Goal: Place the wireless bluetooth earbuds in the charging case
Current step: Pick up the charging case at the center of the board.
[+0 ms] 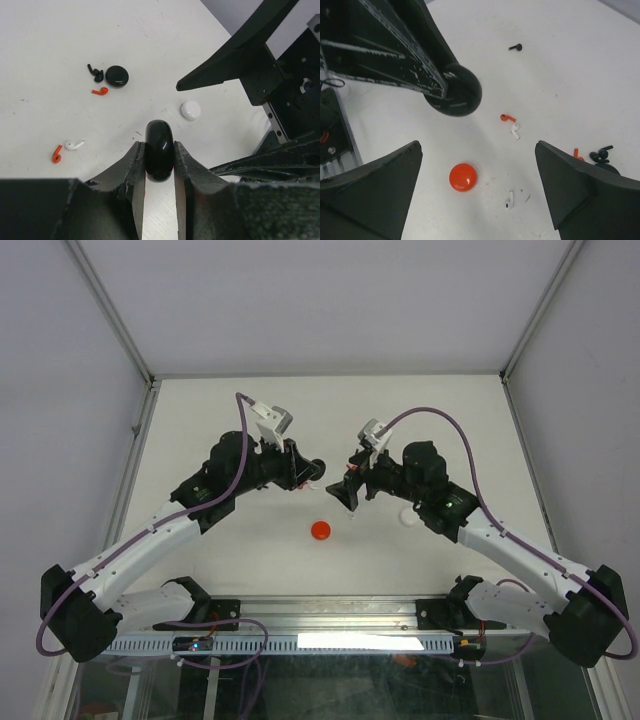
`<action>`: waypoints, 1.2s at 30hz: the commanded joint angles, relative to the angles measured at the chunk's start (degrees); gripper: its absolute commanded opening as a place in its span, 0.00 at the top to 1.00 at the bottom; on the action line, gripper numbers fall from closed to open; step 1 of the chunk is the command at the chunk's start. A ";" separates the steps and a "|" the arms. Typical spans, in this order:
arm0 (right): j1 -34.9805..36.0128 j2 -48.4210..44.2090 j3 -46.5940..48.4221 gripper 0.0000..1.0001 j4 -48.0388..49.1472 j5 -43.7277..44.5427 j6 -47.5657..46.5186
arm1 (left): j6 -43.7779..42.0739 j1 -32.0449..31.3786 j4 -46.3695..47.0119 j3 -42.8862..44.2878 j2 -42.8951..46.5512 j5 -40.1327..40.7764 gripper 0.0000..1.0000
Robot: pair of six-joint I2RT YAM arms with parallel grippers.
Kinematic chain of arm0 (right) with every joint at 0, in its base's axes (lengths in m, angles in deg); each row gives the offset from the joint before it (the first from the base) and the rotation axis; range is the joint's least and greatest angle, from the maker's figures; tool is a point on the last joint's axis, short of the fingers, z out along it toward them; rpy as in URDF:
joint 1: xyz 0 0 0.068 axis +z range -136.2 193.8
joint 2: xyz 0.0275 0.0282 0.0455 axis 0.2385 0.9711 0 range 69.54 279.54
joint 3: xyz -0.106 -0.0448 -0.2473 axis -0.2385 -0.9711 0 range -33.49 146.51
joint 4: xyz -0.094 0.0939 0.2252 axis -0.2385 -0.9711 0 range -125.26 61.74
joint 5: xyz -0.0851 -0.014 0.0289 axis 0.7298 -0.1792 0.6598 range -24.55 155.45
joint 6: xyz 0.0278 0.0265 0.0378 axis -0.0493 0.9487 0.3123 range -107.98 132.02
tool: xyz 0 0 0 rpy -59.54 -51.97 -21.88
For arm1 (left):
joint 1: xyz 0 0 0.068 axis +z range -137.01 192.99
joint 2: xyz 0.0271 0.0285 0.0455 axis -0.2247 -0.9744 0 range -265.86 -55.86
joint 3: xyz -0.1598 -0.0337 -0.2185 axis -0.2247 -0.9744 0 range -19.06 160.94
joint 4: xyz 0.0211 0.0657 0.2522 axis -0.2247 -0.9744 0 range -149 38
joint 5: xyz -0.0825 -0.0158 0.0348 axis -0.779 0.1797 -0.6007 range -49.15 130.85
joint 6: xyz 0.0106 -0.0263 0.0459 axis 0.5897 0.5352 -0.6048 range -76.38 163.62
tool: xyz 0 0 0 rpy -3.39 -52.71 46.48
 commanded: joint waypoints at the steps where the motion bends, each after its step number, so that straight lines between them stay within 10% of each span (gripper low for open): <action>1: -0.03 -1.59 2.71 0.01 -5.09 -4.28 -5.08 | -7.95 0.37 -4.49 4.08 2.22 -4.23 1.00; 15: -8.01 -1.58 -2.10 0.13 9.89 -35.51 -7.95 | -21.63 0.38 -13.19 14.42 -2.87 -20.95 1.00; 36: -8.95 7.41 5.88 0.53 5.80 -46.68 -8.83 | -33.48 0.29 -30.92 26.76 -11.45 -26.34 1.00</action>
